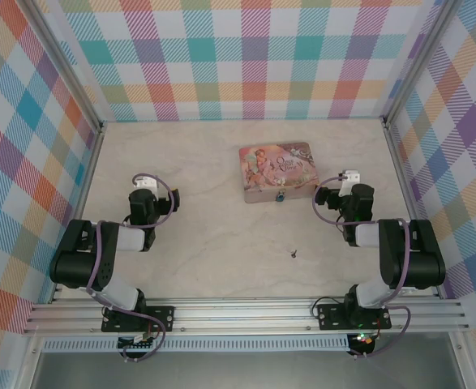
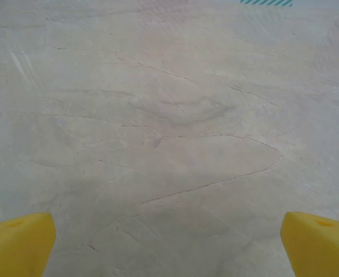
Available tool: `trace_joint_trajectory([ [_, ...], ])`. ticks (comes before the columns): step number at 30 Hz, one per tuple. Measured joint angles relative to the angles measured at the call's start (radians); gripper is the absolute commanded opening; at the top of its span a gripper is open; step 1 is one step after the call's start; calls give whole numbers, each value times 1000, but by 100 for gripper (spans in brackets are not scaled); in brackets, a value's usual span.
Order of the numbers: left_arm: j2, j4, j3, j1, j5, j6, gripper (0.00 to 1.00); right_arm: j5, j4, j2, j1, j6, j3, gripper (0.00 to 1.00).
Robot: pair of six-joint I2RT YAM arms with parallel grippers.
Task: Unlock the padlock with the key
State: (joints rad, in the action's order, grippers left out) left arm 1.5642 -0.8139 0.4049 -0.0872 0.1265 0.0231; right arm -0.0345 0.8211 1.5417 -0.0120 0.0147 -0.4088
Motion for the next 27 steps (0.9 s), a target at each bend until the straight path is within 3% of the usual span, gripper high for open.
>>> trace_joint_trajectory([
  [27,-5,35,6,0,15,-5,100,1,-1,0,0,2,0,100],
])
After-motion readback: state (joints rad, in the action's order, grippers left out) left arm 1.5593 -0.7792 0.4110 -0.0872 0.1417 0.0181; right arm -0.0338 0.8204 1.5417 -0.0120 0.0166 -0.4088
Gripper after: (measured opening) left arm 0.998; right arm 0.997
